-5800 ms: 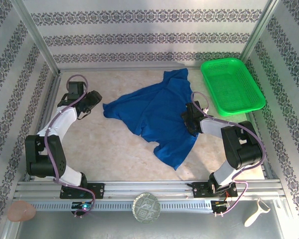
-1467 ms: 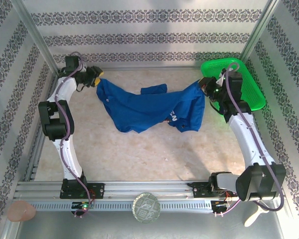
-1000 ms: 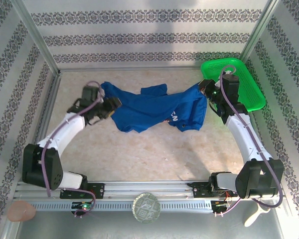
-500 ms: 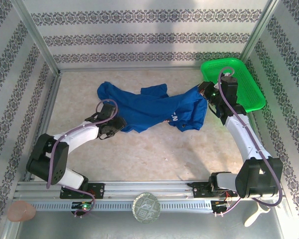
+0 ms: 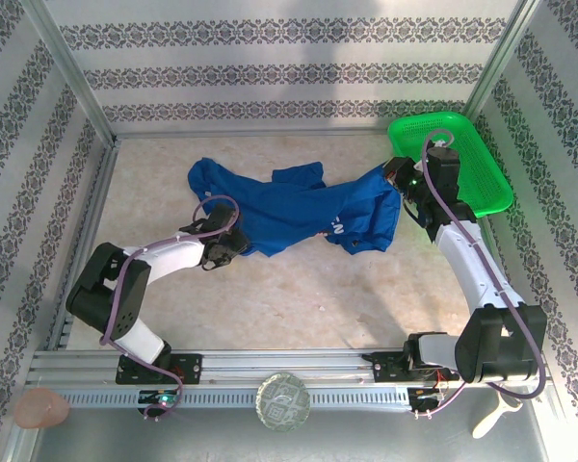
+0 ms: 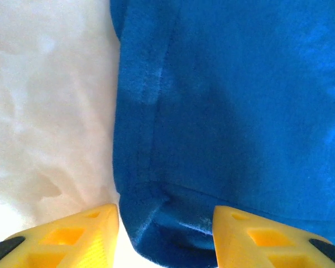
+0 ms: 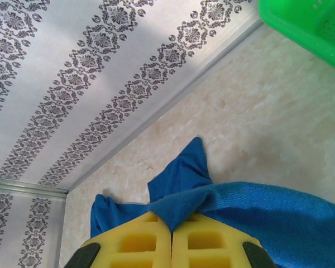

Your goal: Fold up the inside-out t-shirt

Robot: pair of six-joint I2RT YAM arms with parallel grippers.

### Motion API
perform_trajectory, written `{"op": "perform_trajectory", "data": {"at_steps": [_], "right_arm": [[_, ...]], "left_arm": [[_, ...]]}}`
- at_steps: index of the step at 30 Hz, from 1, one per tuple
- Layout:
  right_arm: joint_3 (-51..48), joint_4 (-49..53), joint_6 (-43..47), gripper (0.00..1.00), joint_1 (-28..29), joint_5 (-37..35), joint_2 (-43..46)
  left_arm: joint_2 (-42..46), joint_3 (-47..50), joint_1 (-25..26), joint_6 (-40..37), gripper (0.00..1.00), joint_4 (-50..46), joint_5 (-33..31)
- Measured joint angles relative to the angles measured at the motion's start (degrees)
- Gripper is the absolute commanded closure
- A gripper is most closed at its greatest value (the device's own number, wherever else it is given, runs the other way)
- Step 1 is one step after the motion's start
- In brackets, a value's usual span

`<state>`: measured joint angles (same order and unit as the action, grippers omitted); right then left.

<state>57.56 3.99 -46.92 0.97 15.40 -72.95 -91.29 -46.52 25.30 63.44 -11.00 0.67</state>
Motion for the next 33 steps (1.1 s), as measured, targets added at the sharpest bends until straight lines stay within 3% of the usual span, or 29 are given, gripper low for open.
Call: {"op": "perform_trajectory", "data": {"at_steps": [5,8,10,13,18,22,27,33], "right_arm": [[0.0,0.0,0.0,1.0,0.0,0.0,0.0],[0.0,0.0,-0.2,1.0,0.0,0.0,0.0],[0.0,0.0,-0.3,1.0,0.0,0.0,0.0],[0.0,0.0,-0.7,1.0,0.0,0.0,0.0],[0.0,0.0,-0.9,1.0,-0.1,0.1,0.0],[0.8,0.9,-0.9,1.0,-1.1,1.3,0.0],[10.1,3.3,-2.0,1.0,-5.4,4.4,-1.5],[29.5,4.0,-5.9,1.0,-11.0,8.7,-4.2]], "left_arm": [[-1.5,-0.6,0.1,1.0,0.6,0.1,-1.8],[-3.5,-1.7,0.1,1.2,0.67,0.4,-2.4],[-4.1,-2.3,0.1,1.0,0.77,-0.1,-3.0],[-5.2,-2.9,0.1,0.3,1.0,0.0,-4.0],[-4.8,-4.8,-1.4,-4.1,1.0,0.2,-4.9],[2.3,-7.5,-5.9,-10.1,1.0,-2.4,-4.2],[11.5,-25.3,-16.6,-17.1,1.0,-6.3,3.0],[9.4,-54.6,-29.5,-19.4,1.0,-8.5,16.3]]}}
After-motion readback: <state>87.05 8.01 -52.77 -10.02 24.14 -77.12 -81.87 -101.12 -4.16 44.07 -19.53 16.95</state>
